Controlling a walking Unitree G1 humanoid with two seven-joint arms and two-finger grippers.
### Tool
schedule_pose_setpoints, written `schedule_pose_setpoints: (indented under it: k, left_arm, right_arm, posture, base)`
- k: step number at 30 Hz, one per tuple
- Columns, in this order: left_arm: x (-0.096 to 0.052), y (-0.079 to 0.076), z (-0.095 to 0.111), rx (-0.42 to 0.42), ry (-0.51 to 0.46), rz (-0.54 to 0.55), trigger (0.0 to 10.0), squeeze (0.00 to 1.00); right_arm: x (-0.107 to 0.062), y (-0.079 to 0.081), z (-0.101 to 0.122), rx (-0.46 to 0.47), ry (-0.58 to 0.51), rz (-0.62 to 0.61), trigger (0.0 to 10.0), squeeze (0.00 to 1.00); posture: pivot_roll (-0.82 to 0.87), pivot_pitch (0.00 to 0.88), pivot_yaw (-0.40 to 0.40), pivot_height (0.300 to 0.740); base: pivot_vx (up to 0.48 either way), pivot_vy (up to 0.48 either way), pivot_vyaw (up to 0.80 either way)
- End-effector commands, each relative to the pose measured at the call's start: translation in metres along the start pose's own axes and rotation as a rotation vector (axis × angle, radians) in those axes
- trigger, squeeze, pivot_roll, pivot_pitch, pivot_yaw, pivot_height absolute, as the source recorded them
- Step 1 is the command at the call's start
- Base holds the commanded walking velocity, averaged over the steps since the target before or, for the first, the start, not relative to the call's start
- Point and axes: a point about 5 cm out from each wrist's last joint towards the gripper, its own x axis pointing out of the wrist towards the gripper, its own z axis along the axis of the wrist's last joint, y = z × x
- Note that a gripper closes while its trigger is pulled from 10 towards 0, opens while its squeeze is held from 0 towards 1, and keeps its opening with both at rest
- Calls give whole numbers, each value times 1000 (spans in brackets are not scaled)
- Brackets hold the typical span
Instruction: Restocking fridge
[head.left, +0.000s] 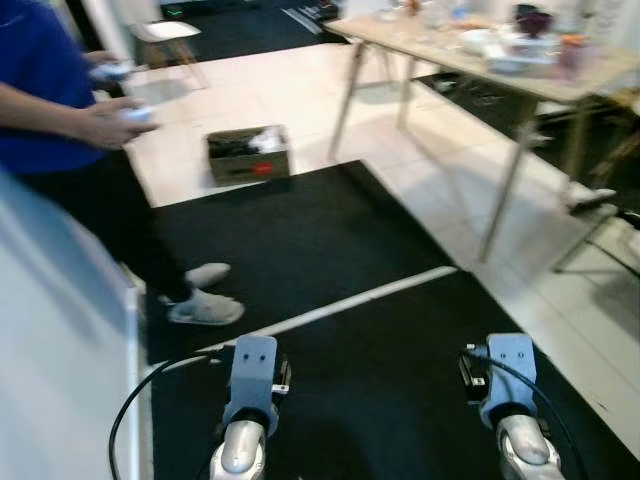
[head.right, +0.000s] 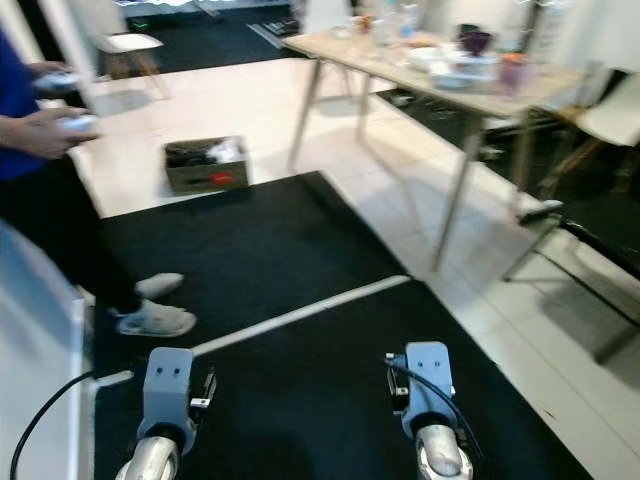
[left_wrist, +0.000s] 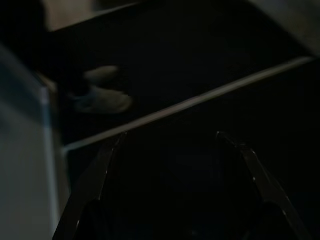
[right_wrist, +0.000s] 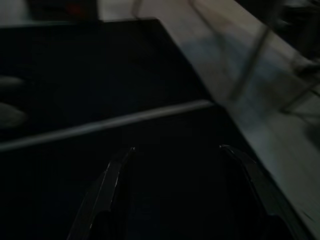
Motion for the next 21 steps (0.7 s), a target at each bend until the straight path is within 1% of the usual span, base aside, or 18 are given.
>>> schedule_pose_setpoints:
  k: [1,3,21]
  left_arm:
    - [-1,1,-5,13,22,5,10000,0]
    - [-1,1,-5,13,22,4,10000,0]
    - [-1,0,-5,9,23,3,10000,0]
  right_arm:
    - [-5,3,-10,11,38,5,10000,0]
    - [-5,3,-10,15,40,4,10000,0]
    - [-5,2,-10,16,42,-1,10000,0]
  posture:
    - [-119,153,29,721]
    - [-119,153,29,721]
    - [-118,152,27,721]
  base:
    - [480,0,0]
    - [480,0,0]
    - [480,0,-800]
